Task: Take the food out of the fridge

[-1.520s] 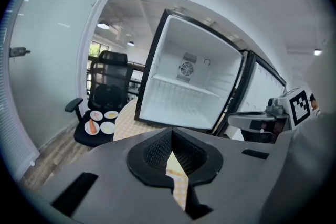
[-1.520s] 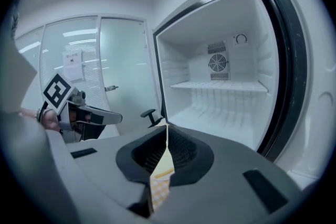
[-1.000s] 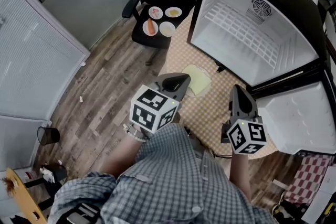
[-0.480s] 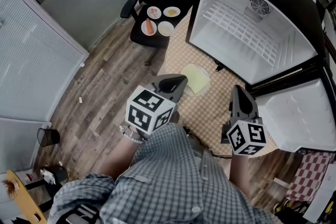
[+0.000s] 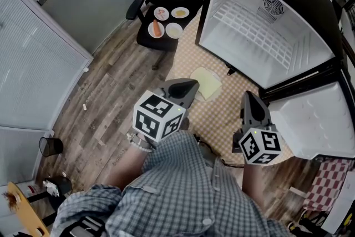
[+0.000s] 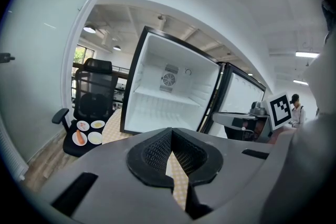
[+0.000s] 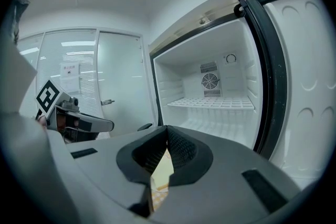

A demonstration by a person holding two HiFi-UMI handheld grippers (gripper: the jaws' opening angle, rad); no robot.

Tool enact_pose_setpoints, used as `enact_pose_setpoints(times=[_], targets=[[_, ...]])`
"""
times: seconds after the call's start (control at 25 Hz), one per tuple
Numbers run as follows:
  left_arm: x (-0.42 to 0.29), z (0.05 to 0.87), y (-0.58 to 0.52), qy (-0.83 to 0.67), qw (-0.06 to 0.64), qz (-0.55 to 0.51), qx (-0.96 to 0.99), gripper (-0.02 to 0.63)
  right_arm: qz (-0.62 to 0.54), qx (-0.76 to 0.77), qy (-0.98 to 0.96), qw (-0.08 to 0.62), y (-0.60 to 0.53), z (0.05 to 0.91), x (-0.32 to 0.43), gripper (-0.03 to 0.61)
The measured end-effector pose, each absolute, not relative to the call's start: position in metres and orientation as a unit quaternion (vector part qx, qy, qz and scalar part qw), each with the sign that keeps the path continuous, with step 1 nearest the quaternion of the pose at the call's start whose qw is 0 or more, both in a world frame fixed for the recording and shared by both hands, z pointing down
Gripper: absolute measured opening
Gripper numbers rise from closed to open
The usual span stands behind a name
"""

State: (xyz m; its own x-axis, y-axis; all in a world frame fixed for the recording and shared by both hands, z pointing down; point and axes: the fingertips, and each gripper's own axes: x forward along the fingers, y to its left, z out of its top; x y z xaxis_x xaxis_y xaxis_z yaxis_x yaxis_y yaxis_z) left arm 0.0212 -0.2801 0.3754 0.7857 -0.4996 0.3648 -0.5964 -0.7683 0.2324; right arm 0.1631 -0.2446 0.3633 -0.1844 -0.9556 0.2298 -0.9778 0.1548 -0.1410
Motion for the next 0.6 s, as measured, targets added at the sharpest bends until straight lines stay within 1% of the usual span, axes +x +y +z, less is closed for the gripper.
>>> enact_pose_setpoints(times=[0.6], targets=[[0.0199,0.3836,-0.2759,-0.288,0.179,0.150,0.929,0.006,0.138,0.623,-0.769,0.051,-0.2433,0.3714,0.1541,0.009]])
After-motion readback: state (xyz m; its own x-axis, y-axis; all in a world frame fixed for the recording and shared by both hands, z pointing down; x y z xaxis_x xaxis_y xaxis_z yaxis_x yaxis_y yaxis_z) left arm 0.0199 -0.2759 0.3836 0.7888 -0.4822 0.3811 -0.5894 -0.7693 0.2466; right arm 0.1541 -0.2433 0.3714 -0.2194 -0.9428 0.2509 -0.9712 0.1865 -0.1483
